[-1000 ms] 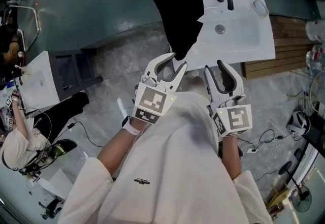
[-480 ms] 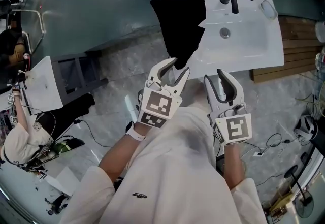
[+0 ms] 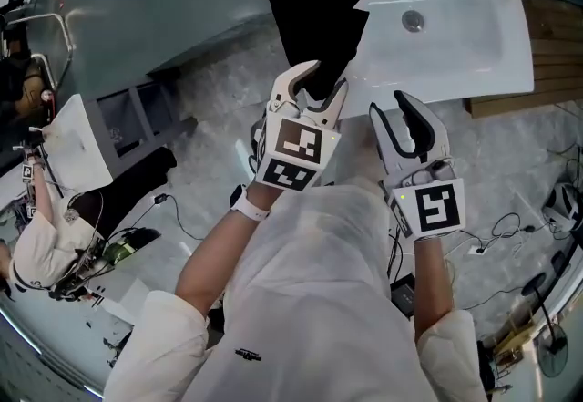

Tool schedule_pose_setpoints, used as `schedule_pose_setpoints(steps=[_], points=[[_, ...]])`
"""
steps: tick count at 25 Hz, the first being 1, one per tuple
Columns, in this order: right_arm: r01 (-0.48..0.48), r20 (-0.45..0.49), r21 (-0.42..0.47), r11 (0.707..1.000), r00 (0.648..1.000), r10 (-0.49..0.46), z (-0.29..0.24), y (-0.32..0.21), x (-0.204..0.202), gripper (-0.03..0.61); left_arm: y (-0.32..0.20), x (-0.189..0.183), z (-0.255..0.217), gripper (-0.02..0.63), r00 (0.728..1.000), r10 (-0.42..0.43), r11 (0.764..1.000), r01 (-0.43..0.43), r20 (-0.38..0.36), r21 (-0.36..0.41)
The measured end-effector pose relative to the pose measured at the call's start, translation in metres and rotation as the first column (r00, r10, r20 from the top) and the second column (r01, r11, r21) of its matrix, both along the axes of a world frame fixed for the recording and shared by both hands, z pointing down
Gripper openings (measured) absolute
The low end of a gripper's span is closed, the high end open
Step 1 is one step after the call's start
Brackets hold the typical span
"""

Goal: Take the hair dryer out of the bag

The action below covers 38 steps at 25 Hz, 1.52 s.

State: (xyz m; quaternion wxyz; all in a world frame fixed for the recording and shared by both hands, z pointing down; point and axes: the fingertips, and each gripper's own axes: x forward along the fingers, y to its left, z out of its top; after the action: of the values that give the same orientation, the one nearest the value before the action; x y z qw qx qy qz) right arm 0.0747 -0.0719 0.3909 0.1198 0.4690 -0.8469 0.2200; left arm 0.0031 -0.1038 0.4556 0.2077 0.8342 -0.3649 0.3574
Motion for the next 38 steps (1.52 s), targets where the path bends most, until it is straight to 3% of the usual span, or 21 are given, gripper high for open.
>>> schedule_pose_setpoints(steps=[10, 14, 16, 26, 38], points=[[0.019, 0.008, -0.023, 1.0, 1.0, -0.019, 0.033, -0.004, -0.003, 0.163, -0.003, 0.0, 0.049, 0.206, 0.994, 0.032, 0.999, -0.03, 0.101, -0.03], [0.016, 0.016, -0.029, 0.999, 1.0, -0.016, 0.04, -0.006, -0.004, 0.163, -0.012, -0.01, 0.05, 0.07, 0.991, -0.014, 1.0, 0.012, 0.132, 0.012], [0.017, 0.02, -0.031, 0.999, 1.0, -0.017, 0.044, -0.008, -0.005, 0.163, -0.019, -0.014, 0.046, 0.025, 0.992, -0.04, 0.999, 0.037, 0.122, 0.028], [0.035, 0.042, -0.028, 0.999, 0.999, -0.034, 0.053, -0.026, -0.022, 0.163, -0.049, -0.032, 0.011, 0.018, 0.993, -0.118, 0.992, 0.118, -0.001, 0.041], [0.075, 0.08, -0.047, 0.996, 0.994, -0.072, 0.059, -0.064, -0.054, 0.209, -0.076, -0.047, -0.004, 0.018, 0.992, -0.126, 0.988, 0.126, -0.005, 0.089]])
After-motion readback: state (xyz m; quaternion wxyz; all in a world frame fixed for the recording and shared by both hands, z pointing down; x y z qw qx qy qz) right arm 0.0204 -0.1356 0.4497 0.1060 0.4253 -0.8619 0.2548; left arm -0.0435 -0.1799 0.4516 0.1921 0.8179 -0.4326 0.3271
